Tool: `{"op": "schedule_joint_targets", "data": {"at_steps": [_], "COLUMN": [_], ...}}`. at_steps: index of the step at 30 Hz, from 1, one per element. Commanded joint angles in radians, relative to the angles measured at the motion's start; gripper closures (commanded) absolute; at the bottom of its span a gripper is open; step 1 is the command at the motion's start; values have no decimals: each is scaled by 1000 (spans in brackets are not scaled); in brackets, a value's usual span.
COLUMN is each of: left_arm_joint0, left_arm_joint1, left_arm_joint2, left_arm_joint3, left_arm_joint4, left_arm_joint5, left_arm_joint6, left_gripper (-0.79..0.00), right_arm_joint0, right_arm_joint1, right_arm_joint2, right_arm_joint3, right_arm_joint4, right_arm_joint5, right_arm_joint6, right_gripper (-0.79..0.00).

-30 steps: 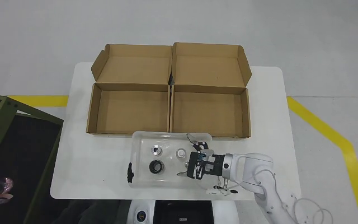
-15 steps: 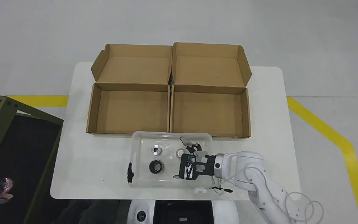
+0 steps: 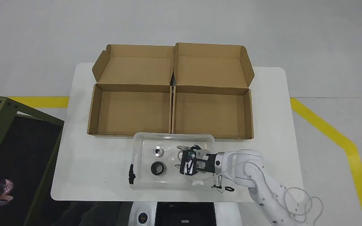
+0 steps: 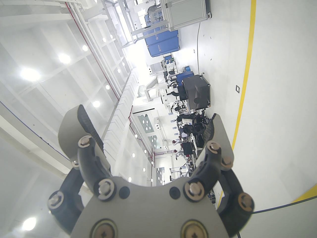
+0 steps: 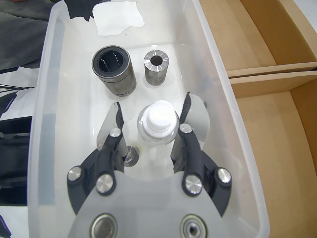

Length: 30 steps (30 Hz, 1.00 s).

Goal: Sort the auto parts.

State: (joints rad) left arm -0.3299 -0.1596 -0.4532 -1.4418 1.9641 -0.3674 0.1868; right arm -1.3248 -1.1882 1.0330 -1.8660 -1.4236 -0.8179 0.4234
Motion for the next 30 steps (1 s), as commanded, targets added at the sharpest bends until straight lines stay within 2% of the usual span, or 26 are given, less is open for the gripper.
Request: {"op": "schedule_joint_targets", "data": {"at_steps": [1, 4, 5, 18, 26, 30], "left_arm_joint0": [0, 0, 0, 0, 0, 0], "left_arm_joint1": [0, 0, 0, 0, 0, 0], "left_arm_joint2": [0, 0, 0, 0, 0, 0], "left_arm_joint3": [0, 0, 0, 0, 0, 0], "left_arm_joint4": [0, 0, 0, 0, 0, 0], "left_arm_joint5": [0, 0, 0, 0, 0, 0], "left_arm_joint6": [0, 0, 0, 0, 0, 0], "left_gripper": [-785, -785, -785, -785, -785, -785], "right_arm_joint0": [4, 7, 8, -3, 15, 26], "right_arm_joint1": [1, 2, 3, 22, 34, 38], "right_arm_joint2": [-3, -6, -6, 35, 125, 162], "right_arm_joint3": [3, 1, -2, -117, -147, -158], "right_arm_joint4": [0, 4, 5, 63, 167, 206], "right_arm_joint5": [3, 0, -1, -76, -85, -75], "right_arm_joint6": [0, 0, 0, -77, -182, -197], "right_gripper": [-299, -123, -9, 0, 0, 0]}}
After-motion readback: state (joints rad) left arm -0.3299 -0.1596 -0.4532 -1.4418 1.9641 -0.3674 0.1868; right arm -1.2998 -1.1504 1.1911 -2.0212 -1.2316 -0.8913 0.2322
